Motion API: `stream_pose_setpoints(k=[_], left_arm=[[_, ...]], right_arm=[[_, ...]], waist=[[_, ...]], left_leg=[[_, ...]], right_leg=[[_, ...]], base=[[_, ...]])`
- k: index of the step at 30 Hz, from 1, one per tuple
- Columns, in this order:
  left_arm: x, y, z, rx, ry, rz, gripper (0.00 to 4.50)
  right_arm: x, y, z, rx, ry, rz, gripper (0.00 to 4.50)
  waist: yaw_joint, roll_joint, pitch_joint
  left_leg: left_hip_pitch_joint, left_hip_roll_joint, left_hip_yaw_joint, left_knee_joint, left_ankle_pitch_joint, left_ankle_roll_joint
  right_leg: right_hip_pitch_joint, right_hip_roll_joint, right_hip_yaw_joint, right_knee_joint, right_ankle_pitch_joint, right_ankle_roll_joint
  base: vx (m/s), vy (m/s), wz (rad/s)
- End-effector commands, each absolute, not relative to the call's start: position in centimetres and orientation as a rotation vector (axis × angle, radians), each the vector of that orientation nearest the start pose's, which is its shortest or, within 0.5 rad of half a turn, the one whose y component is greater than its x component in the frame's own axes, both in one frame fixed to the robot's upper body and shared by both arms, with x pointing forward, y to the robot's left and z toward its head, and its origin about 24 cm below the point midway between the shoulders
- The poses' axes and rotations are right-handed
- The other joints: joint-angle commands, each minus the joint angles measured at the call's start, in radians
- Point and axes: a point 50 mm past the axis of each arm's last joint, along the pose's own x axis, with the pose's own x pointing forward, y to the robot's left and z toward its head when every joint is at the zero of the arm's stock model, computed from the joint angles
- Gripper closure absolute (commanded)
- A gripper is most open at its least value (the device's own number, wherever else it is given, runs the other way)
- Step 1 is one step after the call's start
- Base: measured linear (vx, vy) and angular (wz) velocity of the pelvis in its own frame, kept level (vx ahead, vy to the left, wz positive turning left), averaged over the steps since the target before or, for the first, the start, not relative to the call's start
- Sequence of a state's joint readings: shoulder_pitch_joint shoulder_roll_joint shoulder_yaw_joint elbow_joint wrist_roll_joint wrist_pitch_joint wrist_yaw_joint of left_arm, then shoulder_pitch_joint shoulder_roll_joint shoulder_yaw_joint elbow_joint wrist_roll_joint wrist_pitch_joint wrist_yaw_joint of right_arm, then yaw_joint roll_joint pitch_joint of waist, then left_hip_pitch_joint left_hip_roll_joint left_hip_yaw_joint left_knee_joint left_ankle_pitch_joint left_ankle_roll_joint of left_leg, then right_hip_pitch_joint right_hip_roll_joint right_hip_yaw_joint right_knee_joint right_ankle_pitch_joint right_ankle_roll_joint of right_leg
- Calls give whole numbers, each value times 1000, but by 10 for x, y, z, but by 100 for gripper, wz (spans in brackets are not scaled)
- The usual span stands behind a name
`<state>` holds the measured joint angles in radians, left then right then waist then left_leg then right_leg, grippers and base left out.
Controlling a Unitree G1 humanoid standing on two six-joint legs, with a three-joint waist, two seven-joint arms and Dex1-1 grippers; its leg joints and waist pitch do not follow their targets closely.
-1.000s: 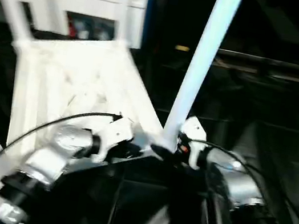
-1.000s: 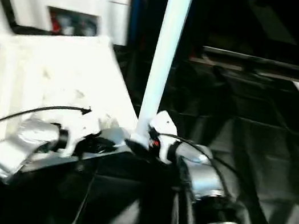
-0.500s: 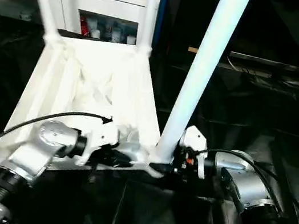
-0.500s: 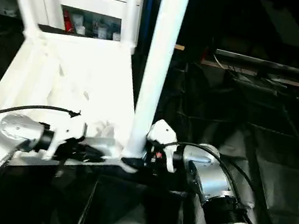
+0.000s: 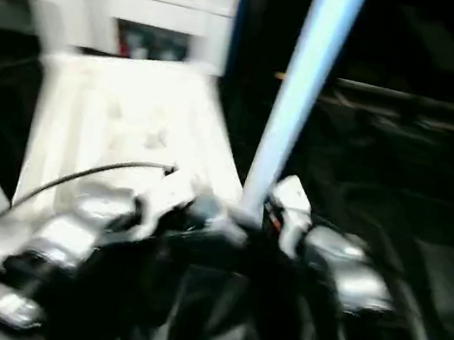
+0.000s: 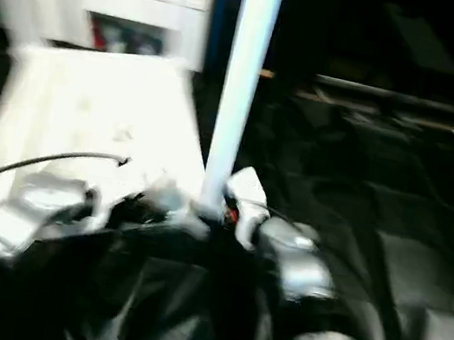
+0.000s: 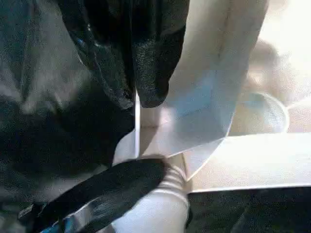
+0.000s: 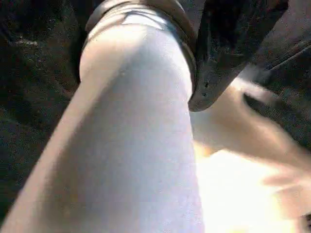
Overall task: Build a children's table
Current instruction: Rotate leg to tighten
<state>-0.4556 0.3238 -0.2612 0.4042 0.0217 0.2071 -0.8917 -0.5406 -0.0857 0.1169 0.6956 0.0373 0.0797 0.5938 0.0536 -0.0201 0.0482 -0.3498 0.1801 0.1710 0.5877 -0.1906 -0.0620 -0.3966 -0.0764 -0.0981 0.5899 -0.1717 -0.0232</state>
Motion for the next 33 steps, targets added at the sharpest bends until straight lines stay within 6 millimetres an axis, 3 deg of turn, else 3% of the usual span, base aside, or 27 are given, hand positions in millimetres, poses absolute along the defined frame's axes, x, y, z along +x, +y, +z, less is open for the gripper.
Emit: stream_pose_setpoints(k=[1,2,5,7,8,11,17,19,22,23,24,26,28,29,30,31,33], left_arm=[[303,100,40,379,386,-1103,450],[302,89,37,379,392,-1084,450],[302,83,35,381,395,-1076,450],[302,78,36,376,384,-1098,450],[301,78,36,376,383,-1100,450],[299,82,38,382,374,-1135,450],[289,98,40,387,369,-1236,450],[283,105,41,383,366,-1302,450],[281,107,42,382,361,-1327,450],[276,114,44,356,374,-1372,450],[275,116,45,349,382,-1389,450],[274,118,46,346,386,-1399,450],[272,124,47,342,398,-1425,450],[271,128,48,335,408,-1442,450],[270,129,48,331,412,-1449,450],[270,130,49,330,416,-1455,450],[269,131,49,331,420,-1463,450]], right_arm=[[328,-72,25,-77,301,749,177],[323,-52,29,-78,260,821,177],[317,-39,33,-87,222,910,177],[315,-38,36,-52,209,958,122],[315,-38,37,-47,209,959,122],[317,-49,38,-57,216,973,98],[316,-82,39,-188,222,1057,61],[313,-97,43,-210,222,1126,61],[311,-102,44,-214,227,1152,61],[304,-113,46,-239,258,1265,61],[300,-117,47,-255,268,1309,61],[299,-119,48,-262,273,1330,61],[295,-124,49,-277,286,1381,61],[294,-125,50,-281,294,1409,61],[293,-126,51,-282,296,1418,61],[293,-126,51,-286,296,1429,76],[292,-126,51,-289,298,1436,88]], waist=[[-2,7,-45],[-5,7,-46],[-4,8,-45],[-4,6,-45],[-3,7,-45],[-1,7,-47],[11,7,-56],[14,5,-60],[21,8,-63],[30,5,-66],[40,6,-67],[45,9,-65],[49,8,-62],[50,7,-59],[50,7,-59],[50,9,-55],[50,9,-55]], left_leg=[[11,50,-34,-82,-389,-31],[11,49,-33,-82,-393,-21],[14,51,-30,-83,-397,-9],[11,52,-30,-86,-397,-4],[12,52,-30,-86,-400,-3],[11,53,-29,-86,-393,1],[3,58,-21,-84,-283,22],[1,58,-16,-79,-249,38],[6,58,-9,-72,-197,64],[-2,54,-9,-69,-130,79],[-1,56,-7,-65,-112,96],[3,58,-3,-63,-120,105],[1,59,-5,-67,-158,91],[1,60,-6,-71,-191,72],[1,60,-6,-71,-191,72],[5,62,-7,-74,-228,53],[9,63,-8,-76,-248,38]], right_leg=[[32,-91,46,-112,-627,-63],[32,-90,46,-114,-612,-66],[28,-87,48,-114,-578,-78],[31,-87,50,-111,-554,-87],[30,-87,50,-111,-551,-89],[32,-88,53,-108,-530,-96],[43,-86,63,-81,-325,-166],[47,-85,64,-72,-260,-188],[42,-80,67,-60,-155,-229],[56,-78,65,-47,-75,-246],[54,-78,66,-43,-48,-249],[47,-75,65,-42,-45,-256],[50,-77,63,-49,-114,-248],[49,-78,63,-54,-189,-228],[49,-78,63,-54,-189,-228],[44,-79,64,-62,-254,-214],[42,-80,65,-67,-288,-205]], base=[[0,0,0],[0,0,0],[0,0,0],[0,0,0],[0,0,0],[0,0,0],[0,0,0],[61,-14,5],[43,-11,5],[0,0,0],[0,0,0],[0,0,0],[0,0,0],[0,0,0],[0,0,0],[0,0,0],[0,0,0]])
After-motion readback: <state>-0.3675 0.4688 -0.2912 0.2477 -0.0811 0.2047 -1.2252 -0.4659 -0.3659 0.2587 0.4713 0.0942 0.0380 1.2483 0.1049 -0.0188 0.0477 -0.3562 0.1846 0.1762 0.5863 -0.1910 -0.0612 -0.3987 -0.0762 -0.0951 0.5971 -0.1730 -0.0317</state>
